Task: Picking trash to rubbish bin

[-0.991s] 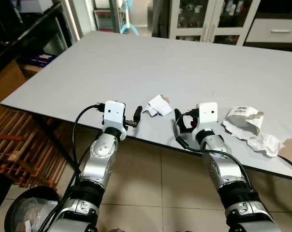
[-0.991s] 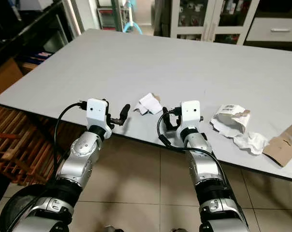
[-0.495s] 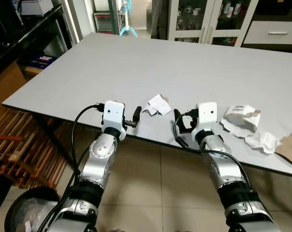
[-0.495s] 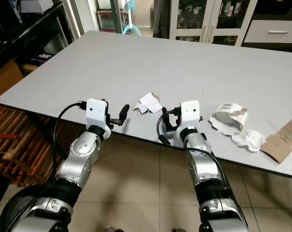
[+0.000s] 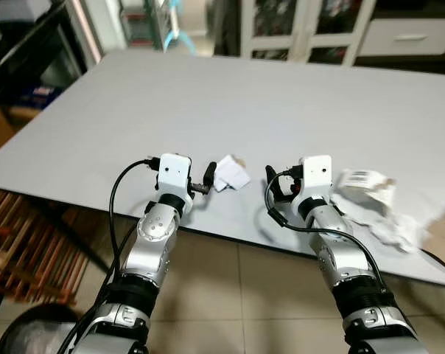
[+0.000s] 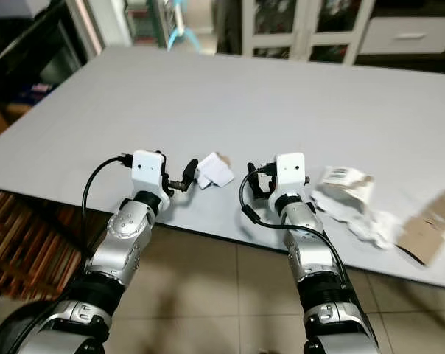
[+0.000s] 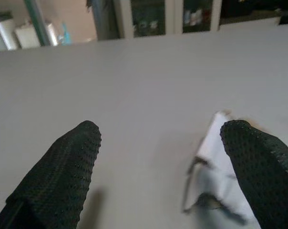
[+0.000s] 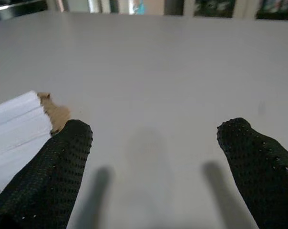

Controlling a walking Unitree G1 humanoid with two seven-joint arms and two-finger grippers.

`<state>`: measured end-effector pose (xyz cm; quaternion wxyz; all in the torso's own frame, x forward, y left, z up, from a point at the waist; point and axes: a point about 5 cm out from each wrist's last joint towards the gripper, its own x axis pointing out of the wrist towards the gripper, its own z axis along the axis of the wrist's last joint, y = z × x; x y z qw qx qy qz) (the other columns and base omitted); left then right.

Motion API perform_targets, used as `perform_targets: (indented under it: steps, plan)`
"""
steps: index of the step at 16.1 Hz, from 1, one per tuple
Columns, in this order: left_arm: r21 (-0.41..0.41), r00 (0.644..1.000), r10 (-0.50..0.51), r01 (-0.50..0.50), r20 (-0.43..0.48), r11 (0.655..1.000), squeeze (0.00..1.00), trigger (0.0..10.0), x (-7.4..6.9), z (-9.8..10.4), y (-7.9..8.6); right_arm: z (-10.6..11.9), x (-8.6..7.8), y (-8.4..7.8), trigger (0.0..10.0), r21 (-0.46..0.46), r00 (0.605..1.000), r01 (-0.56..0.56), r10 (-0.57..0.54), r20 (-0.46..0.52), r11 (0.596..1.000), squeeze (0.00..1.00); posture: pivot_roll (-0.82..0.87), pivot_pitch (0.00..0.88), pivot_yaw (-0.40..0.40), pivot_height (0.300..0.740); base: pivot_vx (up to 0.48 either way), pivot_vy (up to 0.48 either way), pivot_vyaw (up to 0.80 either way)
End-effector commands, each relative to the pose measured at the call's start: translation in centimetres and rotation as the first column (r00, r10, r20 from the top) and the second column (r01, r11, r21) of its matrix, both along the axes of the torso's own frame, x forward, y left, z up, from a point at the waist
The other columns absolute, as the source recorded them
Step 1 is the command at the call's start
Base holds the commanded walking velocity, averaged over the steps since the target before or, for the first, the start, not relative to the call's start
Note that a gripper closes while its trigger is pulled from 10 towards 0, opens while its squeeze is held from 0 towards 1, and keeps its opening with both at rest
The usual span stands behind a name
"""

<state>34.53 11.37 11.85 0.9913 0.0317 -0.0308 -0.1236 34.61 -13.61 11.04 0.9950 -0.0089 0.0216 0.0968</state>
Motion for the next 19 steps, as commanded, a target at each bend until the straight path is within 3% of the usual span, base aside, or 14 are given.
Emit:
perform_targets:
  steps: [1, 19]
  plan:
    - [0.010, 1.000, 0.001, -0.002, 0.013, 1.000, 0.00, 10.0, 0.05, 0.23, 0.14, 0.26, 0.04, 0.33, 10.0, 0.001, 1.000, -0.014, 0.014, 0.003, 1.000, 0.00, -0.06, 0.061, 0.052, 0.740, 0.000, 0.000, 0.00]
    - [0.021, 1.000, 0.007, -0.007, -0.001, 1.000, 0.00, 10.0, -0.01, -0.08, 0.13, 0.19, -0.08, 0.44, 10.0, -0.002, 1.000, -0.026, 0.026, 0.001, 1.000, 0.00, -0.06, 0.061, 0.049, 0.740, 0.000, 0.000, 0.00]
